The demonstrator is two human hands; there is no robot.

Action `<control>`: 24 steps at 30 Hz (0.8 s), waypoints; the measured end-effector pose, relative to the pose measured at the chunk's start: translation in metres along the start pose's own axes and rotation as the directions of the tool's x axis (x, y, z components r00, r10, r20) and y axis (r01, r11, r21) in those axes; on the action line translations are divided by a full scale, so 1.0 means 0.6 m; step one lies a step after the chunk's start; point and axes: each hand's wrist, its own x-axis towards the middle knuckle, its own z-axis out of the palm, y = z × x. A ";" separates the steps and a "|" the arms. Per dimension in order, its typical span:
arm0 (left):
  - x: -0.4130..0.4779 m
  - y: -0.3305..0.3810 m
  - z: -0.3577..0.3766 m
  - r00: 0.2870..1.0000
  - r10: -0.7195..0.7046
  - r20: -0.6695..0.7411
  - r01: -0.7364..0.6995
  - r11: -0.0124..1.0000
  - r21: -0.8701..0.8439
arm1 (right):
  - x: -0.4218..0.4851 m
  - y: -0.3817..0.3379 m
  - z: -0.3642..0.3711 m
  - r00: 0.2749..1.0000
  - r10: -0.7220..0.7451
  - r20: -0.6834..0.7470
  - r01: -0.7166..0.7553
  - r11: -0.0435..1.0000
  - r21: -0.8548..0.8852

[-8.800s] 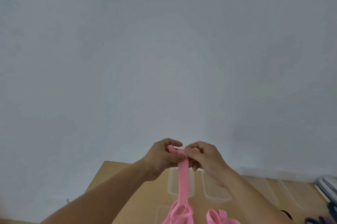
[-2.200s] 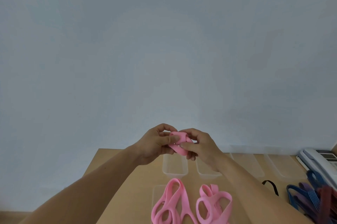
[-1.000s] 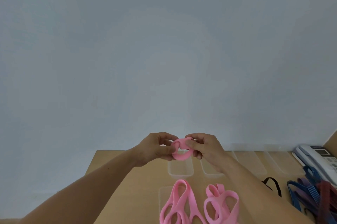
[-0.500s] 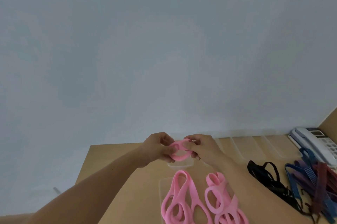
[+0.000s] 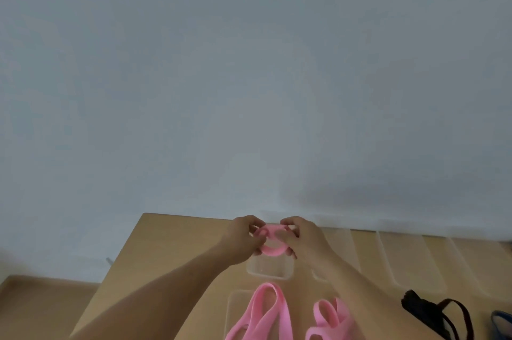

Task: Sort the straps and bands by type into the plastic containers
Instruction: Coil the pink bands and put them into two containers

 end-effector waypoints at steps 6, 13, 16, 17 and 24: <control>0.062 -0.019 0.017 0.999 -0.034 0.018 0.030 0.981 0.194 | 0.063 0.023 0.002 0.997 0.042 0.063 -0.038 0.997 -0.064; 0.136 -0.033 0.020 0.983 0.131 0.132 -0.186 0.717 0.672 | 0.117 0.039 0.007 0.994 0.108 0.006 -0.107 0.992 -0.072; 0.162 -0.048 0.022 0.964 0.206 0.169 -0.260 0.588 0.766 | 0.134 0.051 0.014 0.991 0.134 -0.009 -0.134 0.985 -0.104; 0.169 -0.054 0.023 0.956 0.229 0.183 -0.283 0.552 0.784 | 0.138 0.055 0.017 0.990 0.139 -0.013 -0.139 0.983 -0.119; 0.177 -0.102 0.026 0.915 0.306 0.264 -0.386 0.467 0.795 | 0.151 0.059 0.045 0.993 0.091 -0.074 -0.112 0.924 -0.365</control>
